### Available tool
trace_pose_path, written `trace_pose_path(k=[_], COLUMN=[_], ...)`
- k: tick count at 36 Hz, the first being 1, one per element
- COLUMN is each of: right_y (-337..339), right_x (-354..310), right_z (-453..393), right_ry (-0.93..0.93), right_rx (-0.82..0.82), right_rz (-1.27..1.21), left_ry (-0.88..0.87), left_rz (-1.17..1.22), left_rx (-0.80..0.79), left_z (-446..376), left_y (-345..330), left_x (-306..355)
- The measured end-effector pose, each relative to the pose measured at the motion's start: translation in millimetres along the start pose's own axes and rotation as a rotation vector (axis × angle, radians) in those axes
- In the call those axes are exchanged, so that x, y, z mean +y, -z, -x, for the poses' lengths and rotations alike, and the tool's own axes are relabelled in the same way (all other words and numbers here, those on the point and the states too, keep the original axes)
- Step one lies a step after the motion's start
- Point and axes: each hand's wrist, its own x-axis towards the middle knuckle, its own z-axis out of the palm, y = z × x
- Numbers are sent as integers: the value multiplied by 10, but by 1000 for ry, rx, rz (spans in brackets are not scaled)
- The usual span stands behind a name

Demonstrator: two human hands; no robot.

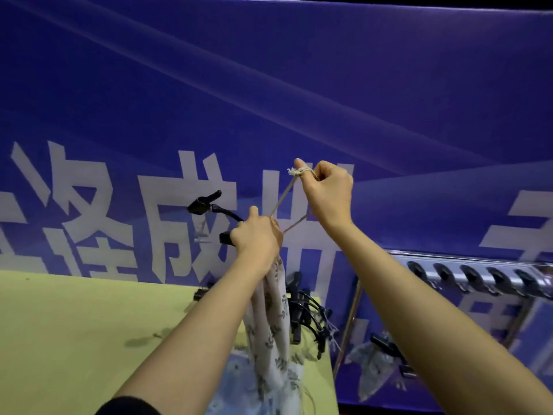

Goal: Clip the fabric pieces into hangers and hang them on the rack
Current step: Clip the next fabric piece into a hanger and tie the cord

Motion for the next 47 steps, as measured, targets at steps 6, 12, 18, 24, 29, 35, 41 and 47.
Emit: trace_pose_path(k=[6,12,18,24,29,35,41,47], right_y=[656,1203,1609,1920,2243,2604,2812,2892], right_x=[235,434,658,1018,1323,1758,2278,2931], right_z=[142,308,536,757,804,848,875,813], right_ry=[-25,-76,-100,-159,-229,-320,-437,-514], right_rx=[-59,-69,-128,-147,-122,-137,-159,-278], right_rz=[40,49,86,162,247,432,510,472], left_ry=[12,-52,-209,-311,-337,-172,-115,-147], left_rz=[-112,-195,-123,11,188,703,779,724], left_rx=[-58,-52,108,166,103,-144,-287,-347], left_z=[484,885,1217,1344,1461,1444,1339,1105], left_y=[-70,-215,-371,-529,-724,-1108,-1581,-2129], left_x=[541,943,1316,1551,1808,2229,2617,2895])
